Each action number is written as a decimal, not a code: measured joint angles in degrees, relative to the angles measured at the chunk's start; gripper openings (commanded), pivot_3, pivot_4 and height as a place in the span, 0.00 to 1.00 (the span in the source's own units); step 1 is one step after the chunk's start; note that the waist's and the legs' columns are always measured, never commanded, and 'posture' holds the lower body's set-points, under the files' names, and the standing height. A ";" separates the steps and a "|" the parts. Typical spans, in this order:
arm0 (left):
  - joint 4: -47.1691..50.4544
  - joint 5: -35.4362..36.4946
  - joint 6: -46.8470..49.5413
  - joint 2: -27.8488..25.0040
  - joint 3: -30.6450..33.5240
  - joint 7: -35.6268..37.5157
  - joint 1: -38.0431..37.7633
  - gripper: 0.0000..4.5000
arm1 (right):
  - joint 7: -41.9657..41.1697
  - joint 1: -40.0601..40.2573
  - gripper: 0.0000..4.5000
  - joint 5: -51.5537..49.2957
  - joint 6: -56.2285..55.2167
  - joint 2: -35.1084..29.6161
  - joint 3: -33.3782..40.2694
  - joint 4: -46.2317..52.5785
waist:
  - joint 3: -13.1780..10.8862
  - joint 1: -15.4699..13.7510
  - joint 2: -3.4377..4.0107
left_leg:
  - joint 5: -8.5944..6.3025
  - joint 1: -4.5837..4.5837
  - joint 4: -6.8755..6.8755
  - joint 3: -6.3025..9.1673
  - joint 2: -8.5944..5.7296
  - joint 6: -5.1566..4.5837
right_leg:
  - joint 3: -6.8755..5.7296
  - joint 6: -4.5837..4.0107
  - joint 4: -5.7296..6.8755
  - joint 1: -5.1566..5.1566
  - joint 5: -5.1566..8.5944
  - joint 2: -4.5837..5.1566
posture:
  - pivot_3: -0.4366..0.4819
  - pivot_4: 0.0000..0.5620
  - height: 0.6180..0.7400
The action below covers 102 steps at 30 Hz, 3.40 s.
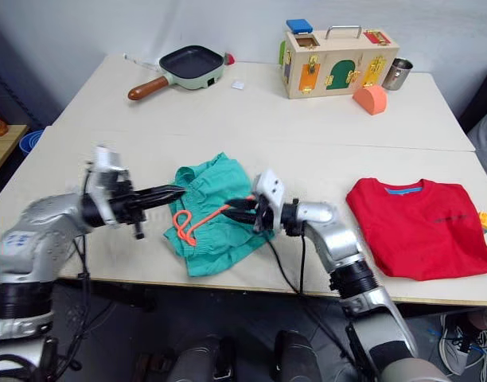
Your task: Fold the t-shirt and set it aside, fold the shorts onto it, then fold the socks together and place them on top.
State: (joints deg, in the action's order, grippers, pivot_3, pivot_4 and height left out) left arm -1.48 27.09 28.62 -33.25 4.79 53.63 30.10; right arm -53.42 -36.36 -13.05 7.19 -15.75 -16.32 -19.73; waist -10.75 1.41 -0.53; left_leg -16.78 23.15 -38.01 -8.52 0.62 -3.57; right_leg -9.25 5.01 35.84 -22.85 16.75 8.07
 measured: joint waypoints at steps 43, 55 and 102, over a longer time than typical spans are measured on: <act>-7.90 -12.59 -20.38 5.56 -5.03 -3.62 -9.72 0.00 | -1.77 -3.94 0.02 0.91 11.07 -3.17 5.44 -5.84 | -0.02 0.25 0.04 | 0.12 -0.07 -0.05 0.16 0.12 0.04 | -0.04 -0.01 0.02 0.09 0.00 0.34 | 0.48 0.27 1.00; -13.34 -9.14 -29.99 6.10 -1.28 1.75 -9.34 0.00 | -0.26 -18.04 0.85 -8.86 49.20 -5.92 7.44 -4.12 | -0.12 0.33 0.20 | 0.04 -0.02 -0.04 0.12 0.19 0.10 | -0.08 -0.15 0.08 -0.04 0.08 0.38 | 0.48 0.27 1.00; -15.14 -7.51 -33.30 5.89 -0.21 4.07 -10.77 0.00 | -8.09 -36.70 0.07 -1.45 48.73 7.00 19.20 -46.86 | -0.11 1.94 0.20 | 0.05 0.08 0.04 0.05 0.24 0.16 | -0.03 -0.14 0.10 -0.18 0.07 0.23 | 0.48 0.27 1.00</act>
State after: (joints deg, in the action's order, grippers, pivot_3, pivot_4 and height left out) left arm -16.62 19.58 -4.69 -27.37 4.57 57.70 19.32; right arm -61.51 -73.06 -14.50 55.92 -8.76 2.88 -66.58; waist -10.85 3.35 -0.33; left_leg -16.73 23.23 -37.96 -8.48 0.87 -3.41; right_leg -9.28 4.87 35.94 -23.02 16.82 8.30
